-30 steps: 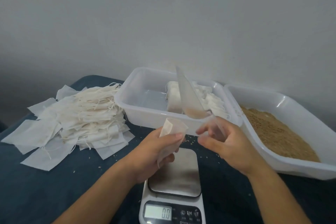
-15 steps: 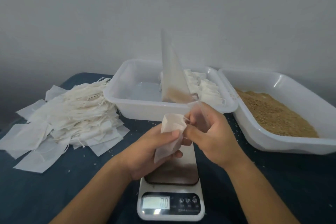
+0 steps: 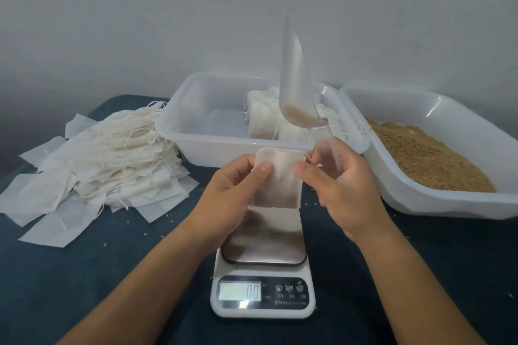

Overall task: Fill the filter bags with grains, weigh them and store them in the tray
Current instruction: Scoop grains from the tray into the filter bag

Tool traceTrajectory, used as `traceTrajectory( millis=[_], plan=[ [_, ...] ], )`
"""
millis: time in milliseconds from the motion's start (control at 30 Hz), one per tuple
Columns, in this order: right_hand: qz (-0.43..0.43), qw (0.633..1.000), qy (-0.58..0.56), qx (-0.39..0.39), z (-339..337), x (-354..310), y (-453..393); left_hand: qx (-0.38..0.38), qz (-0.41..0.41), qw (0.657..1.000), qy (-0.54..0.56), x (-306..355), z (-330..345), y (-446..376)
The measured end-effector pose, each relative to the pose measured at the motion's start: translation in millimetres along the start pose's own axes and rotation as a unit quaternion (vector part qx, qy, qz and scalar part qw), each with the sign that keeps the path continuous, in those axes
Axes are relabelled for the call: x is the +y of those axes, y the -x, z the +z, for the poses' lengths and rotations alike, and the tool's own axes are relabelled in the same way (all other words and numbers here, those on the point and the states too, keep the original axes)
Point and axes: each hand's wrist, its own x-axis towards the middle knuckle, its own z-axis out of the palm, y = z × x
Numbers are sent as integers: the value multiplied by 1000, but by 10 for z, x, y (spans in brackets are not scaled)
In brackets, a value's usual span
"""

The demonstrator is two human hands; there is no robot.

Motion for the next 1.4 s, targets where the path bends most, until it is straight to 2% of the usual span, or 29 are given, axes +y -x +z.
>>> traceTrajectory(
  millis=[100, 200, 367, 467, 600, 700, 800, 867, 967, 1100, 1200, 1400],
  plan=[
    [0, 1000, -3, 9, -4, 15, -2, -14, 5, 1000, 0, -35, -15, -16],
    [-19, 999, -36, 2, 3, -23, 6, -76, 3, 996, 37, -25, -27, -1],
    [-45, 995, -84, -22, -1, -82, 32, -167, 44, 983, -59, -40, -21, 14],
    [-41, 996, -73, -26, -23, -81, 32, -125, 41, 986, -107, -44, 17, 35],
    [-24, 999, -29, -17, -56, -55, 26, -88, 29, 990, -109, -51, -12, 24],
    [13, 998, 53, -5, -128, -52, 0, -50, 24, 988, -141, -49, -53, 10],
    [12, 988, 154, -16, -270, -80, -22, 43, 80, 953, -288, -66, -134, -24],
    [7, 977, 210, -28, -386, -131, -12, 84, 102, 932, -338, -58, -194, -43],
    [0, 962, 271, -46, -541, -227, 4, 115, 101, 923, -353, -55, -277, -61],
    [6, 957, 288, -20, -731, -384, -9, 142, 87, 919, -358, -67, -314, -86],
    [-6, 945, 326, -35, -840, -591, -31, 160, 84, 917, -354, -62, -325, -95],
    [31, 916, 394, -69, -957, -992, -116, 162, 79, 920, -348, -55, -329, -93]
  ],
)
